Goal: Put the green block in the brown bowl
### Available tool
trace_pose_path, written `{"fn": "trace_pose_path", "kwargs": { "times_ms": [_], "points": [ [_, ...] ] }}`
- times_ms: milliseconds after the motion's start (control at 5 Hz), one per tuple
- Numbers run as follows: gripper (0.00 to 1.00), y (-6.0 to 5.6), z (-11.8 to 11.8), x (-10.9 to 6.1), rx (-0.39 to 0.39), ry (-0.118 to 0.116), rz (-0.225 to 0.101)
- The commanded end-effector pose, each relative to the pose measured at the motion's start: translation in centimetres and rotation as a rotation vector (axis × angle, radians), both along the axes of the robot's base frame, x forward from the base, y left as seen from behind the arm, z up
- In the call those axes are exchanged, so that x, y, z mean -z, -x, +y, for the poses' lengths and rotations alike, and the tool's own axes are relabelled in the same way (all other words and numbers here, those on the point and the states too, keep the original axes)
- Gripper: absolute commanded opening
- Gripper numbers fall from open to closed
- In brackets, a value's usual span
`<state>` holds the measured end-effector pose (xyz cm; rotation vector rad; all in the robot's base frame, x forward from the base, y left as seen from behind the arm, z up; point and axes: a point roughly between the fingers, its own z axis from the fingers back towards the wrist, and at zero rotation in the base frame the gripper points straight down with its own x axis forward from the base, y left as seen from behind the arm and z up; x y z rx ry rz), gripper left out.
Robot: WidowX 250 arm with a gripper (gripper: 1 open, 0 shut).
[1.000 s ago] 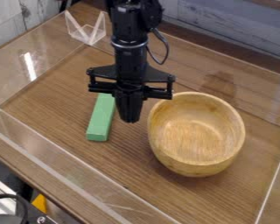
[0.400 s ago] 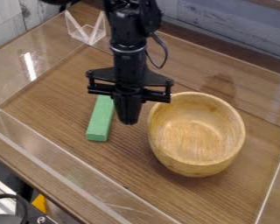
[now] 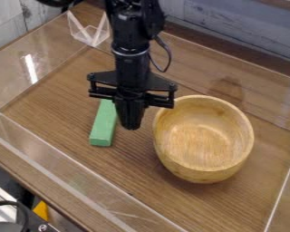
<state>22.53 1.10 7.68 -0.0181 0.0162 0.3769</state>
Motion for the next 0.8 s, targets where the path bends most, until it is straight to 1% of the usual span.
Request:
{"fn": "trace_pose_path", "kwargs": {
  "times_ms": [0, 200, 600],
  "points": [
    [0.0, -0.5, 0.8, -1.6, -0.009, 0.0, -0.052],
    [0.0, -0.5, 1.3, -2.0, -0.011, 0.005, -0.054],
    [0.0, -0.8, 3.6, -2.6, -0.038, 0.018, -0.079]
  ]
}}
